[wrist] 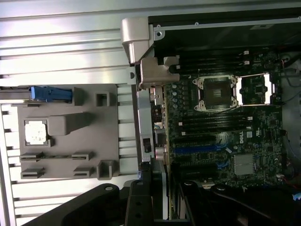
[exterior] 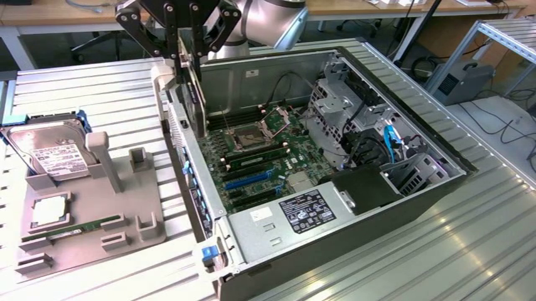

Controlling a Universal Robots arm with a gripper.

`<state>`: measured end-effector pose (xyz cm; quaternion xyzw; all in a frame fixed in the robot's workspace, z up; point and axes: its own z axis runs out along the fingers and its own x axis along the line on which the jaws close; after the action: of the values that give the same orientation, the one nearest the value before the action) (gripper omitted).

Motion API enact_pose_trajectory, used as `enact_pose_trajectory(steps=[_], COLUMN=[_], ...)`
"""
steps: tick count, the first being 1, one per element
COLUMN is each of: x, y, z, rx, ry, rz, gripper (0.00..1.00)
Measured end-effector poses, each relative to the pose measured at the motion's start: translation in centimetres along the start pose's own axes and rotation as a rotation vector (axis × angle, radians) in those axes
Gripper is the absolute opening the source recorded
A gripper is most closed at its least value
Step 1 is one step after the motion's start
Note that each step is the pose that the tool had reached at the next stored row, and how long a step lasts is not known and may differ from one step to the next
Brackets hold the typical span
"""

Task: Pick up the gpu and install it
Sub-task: 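Pick up the gpu and move the gpu toward the slot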

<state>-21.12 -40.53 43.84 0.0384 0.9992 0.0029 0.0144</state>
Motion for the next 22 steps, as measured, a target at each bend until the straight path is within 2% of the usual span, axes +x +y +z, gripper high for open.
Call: enact_pose_trajectory(steps=[22], x=[-1.4], y=[0.11], z=[0.04], rx=[0.0017], ry=[-0.0002], rz=[0.000], gripper=[0.27])
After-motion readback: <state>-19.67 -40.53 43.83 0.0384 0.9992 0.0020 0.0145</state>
